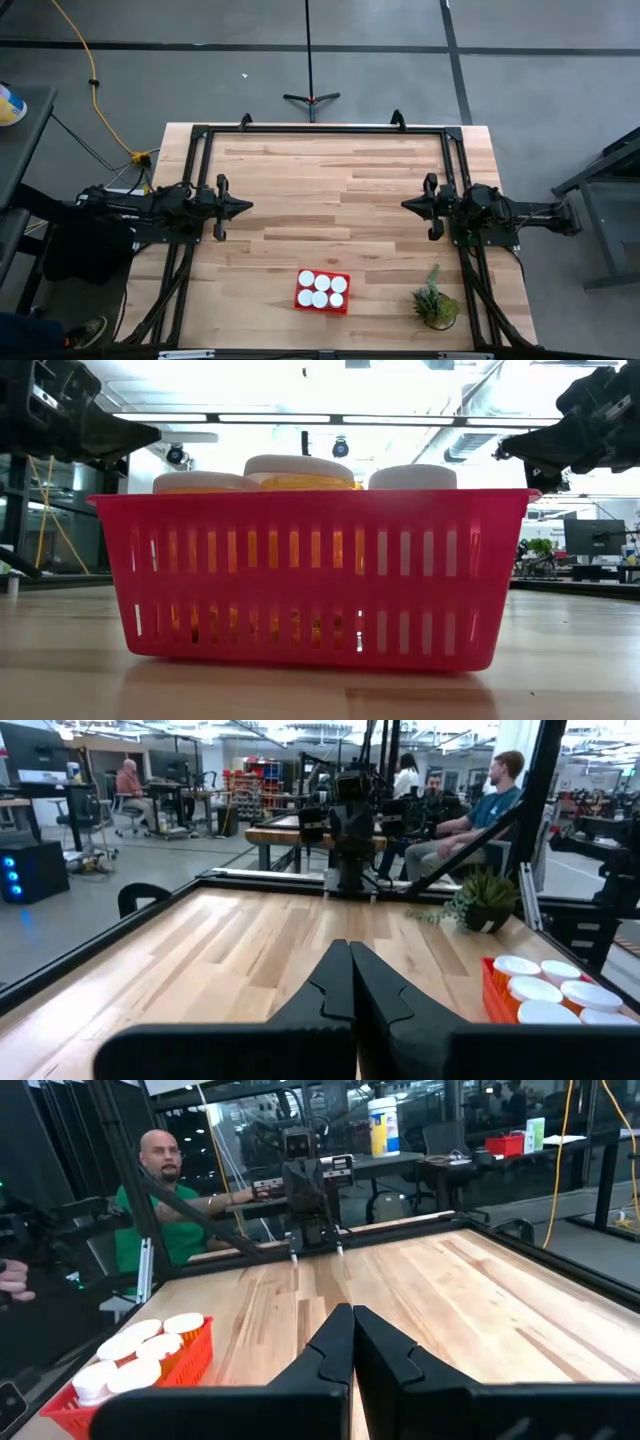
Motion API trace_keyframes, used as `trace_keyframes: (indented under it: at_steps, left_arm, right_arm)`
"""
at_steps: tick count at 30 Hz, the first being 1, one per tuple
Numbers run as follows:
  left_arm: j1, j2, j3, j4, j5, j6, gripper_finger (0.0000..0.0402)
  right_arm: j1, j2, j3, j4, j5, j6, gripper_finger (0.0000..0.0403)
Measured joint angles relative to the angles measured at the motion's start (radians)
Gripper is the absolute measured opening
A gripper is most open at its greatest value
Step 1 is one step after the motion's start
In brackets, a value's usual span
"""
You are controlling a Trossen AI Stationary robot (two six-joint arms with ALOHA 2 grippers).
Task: Pick and place pill bottles into a basket
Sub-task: Return to Home Position
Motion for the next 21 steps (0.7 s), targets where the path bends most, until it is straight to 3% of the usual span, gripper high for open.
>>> trace_keyframes:
  at_steps: [5,14,21]
  left_arm:
    - [0.000,0.000,0.000,0.000,0.001,0.021,0.0040]
    - [0.000,0.000,-0.001,0.000,0.005,0.051,0.0030]
    - [0.000,0.000,-0.001,0.000,0.005,0.051,0.0084]
  right_arm:
    - [0.000,0.000,0.000,0.000,0.020,0.001,0.0000]
    - [0.000,0.000,0.000,-0.001,0.024,0.003,0.0000]
    - [0.000,0.000,-0.001,-0.003,0.009,0.001,0.0000]
